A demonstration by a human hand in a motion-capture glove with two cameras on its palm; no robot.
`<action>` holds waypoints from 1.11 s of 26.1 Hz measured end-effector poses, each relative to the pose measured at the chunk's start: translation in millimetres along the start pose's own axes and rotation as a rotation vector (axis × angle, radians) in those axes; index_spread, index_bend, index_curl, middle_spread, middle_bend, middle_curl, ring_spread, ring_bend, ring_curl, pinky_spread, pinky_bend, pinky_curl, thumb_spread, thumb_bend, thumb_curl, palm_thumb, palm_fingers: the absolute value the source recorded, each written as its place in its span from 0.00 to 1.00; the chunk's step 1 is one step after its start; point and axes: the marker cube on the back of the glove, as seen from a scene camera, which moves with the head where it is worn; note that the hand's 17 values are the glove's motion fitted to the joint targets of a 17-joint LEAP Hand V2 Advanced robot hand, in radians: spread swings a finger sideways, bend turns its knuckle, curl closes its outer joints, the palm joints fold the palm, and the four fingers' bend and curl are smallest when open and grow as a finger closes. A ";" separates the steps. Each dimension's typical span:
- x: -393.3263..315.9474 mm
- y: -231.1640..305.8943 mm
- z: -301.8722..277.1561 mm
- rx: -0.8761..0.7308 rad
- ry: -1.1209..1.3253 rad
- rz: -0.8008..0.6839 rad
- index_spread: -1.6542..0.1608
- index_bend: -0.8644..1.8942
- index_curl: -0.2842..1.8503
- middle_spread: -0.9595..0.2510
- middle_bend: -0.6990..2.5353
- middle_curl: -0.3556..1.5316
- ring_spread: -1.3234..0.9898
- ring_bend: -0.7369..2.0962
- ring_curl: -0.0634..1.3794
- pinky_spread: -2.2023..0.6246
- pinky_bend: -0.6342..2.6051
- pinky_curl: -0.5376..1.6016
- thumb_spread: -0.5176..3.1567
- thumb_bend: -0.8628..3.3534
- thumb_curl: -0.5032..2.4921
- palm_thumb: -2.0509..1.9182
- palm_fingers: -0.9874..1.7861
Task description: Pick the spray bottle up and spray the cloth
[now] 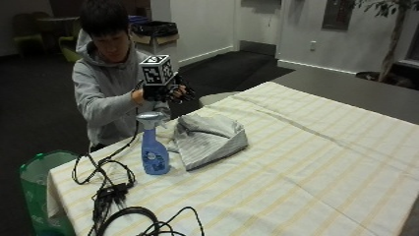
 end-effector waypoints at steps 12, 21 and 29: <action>18.5 28.8 -15.1 0.096 0.011 0.005 0.73 0.39 0.23 0.76 0.32 0.29 0.59 0.32 0.10 0.85 0.29 0.34 0.36 0.28 0.25 0.67 0.48; 74.8 83.9 -31.0 0.294 -0.070 0.097 0.71 0.37 0.25 0.76 0.31 0.31 0.59 0.33 0.12 0.86 0.29 0.35 0.40 0.26 0.27 0.67 0.47; 118.3 110.2 -19.1 0.408 -0.161 0.258 0.71 0.33 0.23 0.76 0.32 0.33 0.59 0.35 0.16 0.87 0.31 0.38 0.41 0.24 0.29 0.68 0.44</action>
